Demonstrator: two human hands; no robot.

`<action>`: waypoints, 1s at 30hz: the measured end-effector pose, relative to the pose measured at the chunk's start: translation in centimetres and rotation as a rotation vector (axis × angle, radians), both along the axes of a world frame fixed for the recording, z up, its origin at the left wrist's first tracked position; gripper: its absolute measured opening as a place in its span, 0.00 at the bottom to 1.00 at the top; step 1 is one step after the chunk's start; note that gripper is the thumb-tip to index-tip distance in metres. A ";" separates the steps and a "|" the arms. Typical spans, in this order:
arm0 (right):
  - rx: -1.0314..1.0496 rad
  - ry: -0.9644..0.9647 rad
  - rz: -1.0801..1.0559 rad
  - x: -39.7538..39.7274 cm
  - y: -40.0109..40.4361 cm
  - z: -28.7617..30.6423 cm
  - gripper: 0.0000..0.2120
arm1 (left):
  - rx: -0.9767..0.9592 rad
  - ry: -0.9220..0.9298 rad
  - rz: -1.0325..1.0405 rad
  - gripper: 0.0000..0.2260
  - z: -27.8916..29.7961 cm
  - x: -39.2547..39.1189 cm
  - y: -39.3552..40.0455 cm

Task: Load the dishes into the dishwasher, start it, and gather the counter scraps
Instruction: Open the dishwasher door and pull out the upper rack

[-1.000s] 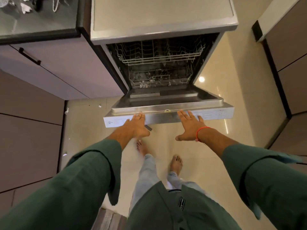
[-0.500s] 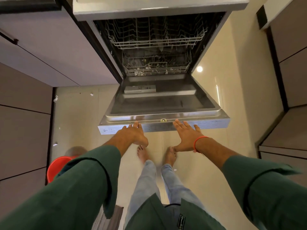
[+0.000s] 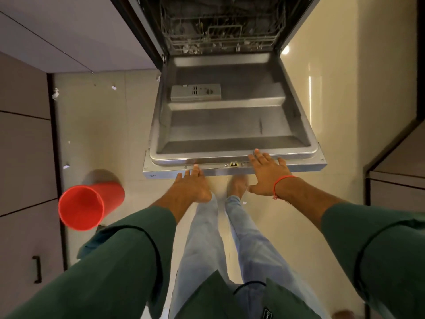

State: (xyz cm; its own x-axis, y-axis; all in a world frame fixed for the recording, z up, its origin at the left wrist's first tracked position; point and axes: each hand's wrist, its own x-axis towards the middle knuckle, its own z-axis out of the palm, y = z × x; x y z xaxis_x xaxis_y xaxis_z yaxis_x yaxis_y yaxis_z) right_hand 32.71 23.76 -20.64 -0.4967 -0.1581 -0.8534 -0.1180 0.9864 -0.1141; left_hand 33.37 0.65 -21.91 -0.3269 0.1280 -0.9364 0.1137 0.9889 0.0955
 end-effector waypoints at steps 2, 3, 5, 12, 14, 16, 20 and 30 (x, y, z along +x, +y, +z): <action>0.008 -0.080 0.010 0.6 -0.3 -1.5 0.44 | 0.041 -0.009 0.032 0.36 -0.9 0.9 -0.4; 0.015 -0.117 0.013 0.8 -0.3 -2.3 0.46 | 0.057 0.011 0.060 0.34 -1.3 1.4 -0.5; 0.030 -0.168 0.031 1.2 -0.3 -4.0 0.51 | 0.092 0.122 0.106 0.30 -2.2 2.3 -0.7; 0.067 -0.312 0.073 2.1 -0.8 -9.7 0.56 | 0.130 0.222 0.109 0.34 -7.4 6.0 -0.8; 0.072 -0.344 0.072 2.3 -1.1 -11.4 0.56 | 0.125 0.235 0.108 0.36 -9.1 6.4 -0.8; 0.073 -0.376 0.065 2.8 -1.2 -13.2 0.57 | 0.105 0.176 0.096 0.36 -11.1 6.4 -1.1; 0.070 -0.422 0.035 3.7 -1.2 -17.4 0.56 | 0.073 0.014 0.001 0.38 -15.2 5.7 -1.5; 0.043 -0.455 -0.084 5.7 -1.6 -26.5 0.54 | 0.072 -0.152 0.036 0.42 -25.3 6.3 -1.4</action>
State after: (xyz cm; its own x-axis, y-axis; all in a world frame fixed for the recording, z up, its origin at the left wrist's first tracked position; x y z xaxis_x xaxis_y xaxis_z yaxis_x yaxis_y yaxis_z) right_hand 38.38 22.16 -47.15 -0.0794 -0.0930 -0.9925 0.0156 0.9954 -0.0945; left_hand 39.69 -0.79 -47.24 -0.1875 0.1870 -0.9643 0.0571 0.9821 0.1793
